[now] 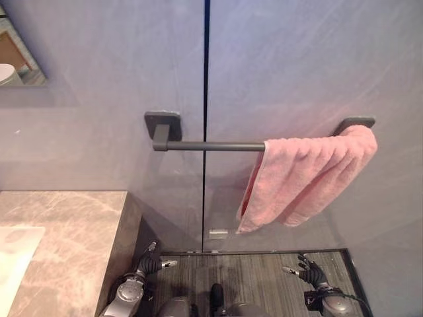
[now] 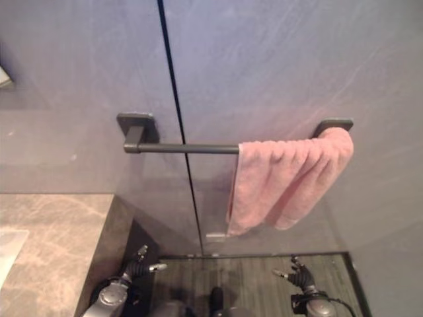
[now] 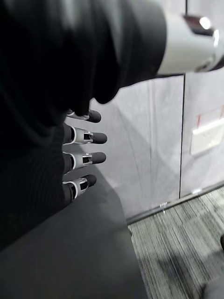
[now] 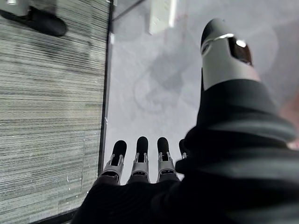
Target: Put brush and paste in cup on sink, flatten towel.
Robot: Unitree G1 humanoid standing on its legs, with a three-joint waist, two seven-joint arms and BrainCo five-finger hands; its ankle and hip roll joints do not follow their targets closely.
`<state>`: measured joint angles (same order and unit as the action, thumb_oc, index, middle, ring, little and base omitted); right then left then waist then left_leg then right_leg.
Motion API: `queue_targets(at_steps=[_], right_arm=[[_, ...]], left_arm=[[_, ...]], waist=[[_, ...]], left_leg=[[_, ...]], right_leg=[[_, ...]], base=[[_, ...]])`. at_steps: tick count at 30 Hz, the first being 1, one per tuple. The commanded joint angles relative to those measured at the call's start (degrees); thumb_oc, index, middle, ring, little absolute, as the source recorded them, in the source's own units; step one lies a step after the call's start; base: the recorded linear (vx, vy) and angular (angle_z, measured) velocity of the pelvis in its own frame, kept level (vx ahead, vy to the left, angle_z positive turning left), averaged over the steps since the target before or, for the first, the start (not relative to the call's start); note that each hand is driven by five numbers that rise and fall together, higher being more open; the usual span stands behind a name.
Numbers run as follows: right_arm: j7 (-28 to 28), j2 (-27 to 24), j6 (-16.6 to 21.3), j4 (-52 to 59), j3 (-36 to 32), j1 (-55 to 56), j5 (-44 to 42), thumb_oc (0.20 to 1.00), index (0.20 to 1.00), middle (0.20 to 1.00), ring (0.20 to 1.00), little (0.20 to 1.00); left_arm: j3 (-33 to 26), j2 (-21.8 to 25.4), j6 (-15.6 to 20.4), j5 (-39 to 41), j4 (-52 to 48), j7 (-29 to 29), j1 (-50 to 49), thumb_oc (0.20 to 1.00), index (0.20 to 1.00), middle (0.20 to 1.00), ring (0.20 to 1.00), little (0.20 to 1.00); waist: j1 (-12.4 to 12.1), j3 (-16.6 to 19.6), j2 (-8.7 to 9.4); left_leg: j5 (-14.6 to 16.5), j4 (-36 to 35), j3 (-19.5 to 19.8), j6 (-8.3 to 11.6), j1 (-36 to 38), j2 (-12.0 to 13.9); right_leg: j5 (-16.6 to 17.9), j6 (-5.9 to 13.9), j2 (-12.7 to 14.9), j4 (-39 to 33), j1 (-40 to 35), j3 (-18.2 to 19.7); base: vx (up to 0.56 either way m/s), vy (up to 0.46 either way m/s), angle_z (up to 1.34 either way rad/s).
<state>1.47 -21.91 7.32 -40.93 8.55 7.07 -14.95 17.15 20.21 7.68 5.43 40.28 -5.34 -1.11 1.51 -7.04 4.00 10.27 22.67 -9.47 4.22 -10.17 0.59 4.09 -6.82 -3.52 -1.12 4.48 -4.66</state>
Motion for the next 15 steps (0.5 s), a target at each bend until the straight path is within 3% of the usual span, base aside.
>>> queue_targets(at_steps=[1,9,11,13,14,15], right_arm=[[1.2,-2.7,1.9,1.0,-1.7,-0.4,-0.2,1.0,1.0,1.0,1.0,1.0],[1.3,-2.7,2.2,0.1,-2.9,-2.4,0.8,1.0,1.0,1.0,1.0,1.0],[1.3,-3.5,2.6,1.3,-3.4,-2.7,0.9,1.0,1.0,1.0,1.0,1.0],[1.3,-3.5,2.6,1.3,-3.4,-2.7,0.9,1.0,1.0,1.0,1.0,1.0],[0.8,-4.5,3.0,2.4,-4.7,-2.0,-0.6,1.0,1.0,1.0,1.0,1.0],[0.7,-4.7,3.2,2.8,-5.1,-1.7,-0.8,1.0,1.0,1.0,1.0,1.0]], left_arm=[[-1.3,5.1,2.6,-2.4,-3.0,-0.2,2.5,1.0,1.0,1.0,1.0,1.0],[-0.9,10.0,3.8,-5.9,-10.4,1.1,-0.3,1.0,1.0,1.0,1.0,1.0],[-1.1,11.1,4.4,-6.9,-11.7,1.0,-0.9,1.0,1.0,1.0,1.0,1.0],[-1.1,11.1,4.4,-6.9,-11.7,1.0,-0.9,1.0,1.0,1.0,1.0,1.0],[-1.0,11.5,5.0,-6.4,-11.7,0.9,-0.8,1.0,1.0,1.0,1.0,1.0],[-1.1,11.4,5.1,-6.1,-11.9,1.0,-1.0,1.0,1.0,1.0,1.0,1.0]], waist=[[0.4,0.4,-0.9],[0.8,0.0,-2.38],[0.2,0.5,-2.88],[0.2,0.5,-2.92],[1.1,0.7,-2.68],[0.9,1.1,-2.43]], left_leg=[[-11.1,-15.3,3.3,-0.98,2.5,0.6],[-10.5,-20.4,0.5,-3.2,8.0,-0.2],[-10.7,-21.0,-0.6,-2.71,8.0,1.3],[-10.7,-21.0,-0.5,-2.7,8.0,1.3],[-10.8,-21.6,0.6,-2.53,8.6,1.4],[-10.6,-21.5,0.1,-2.42,8.9,1.6]], right_leg=[[-4.5,11.79,4.5,5.1,-2.9,0.3],[-4.5,13.85,4.2,14.0,2.3,2.7],[-3.0,14.67,8.7,11.4,2.3,-0.5],[-3.0,14.67,8.7,11.3,2.1,-0.6],[-1.5,15.61,8.4,9.7,1.7,5.0],[-1.7,15.57,8.7,8.5,1.0,5.0]], base=[[0.09,0.106,-0.43],[0.04,0.14,-0.5],[-0.04,-0.1,-0.19],[0.0,-0.088,-0.31],[0.04,-0.11,-0.17],[0.03,-0.166,0.01]])
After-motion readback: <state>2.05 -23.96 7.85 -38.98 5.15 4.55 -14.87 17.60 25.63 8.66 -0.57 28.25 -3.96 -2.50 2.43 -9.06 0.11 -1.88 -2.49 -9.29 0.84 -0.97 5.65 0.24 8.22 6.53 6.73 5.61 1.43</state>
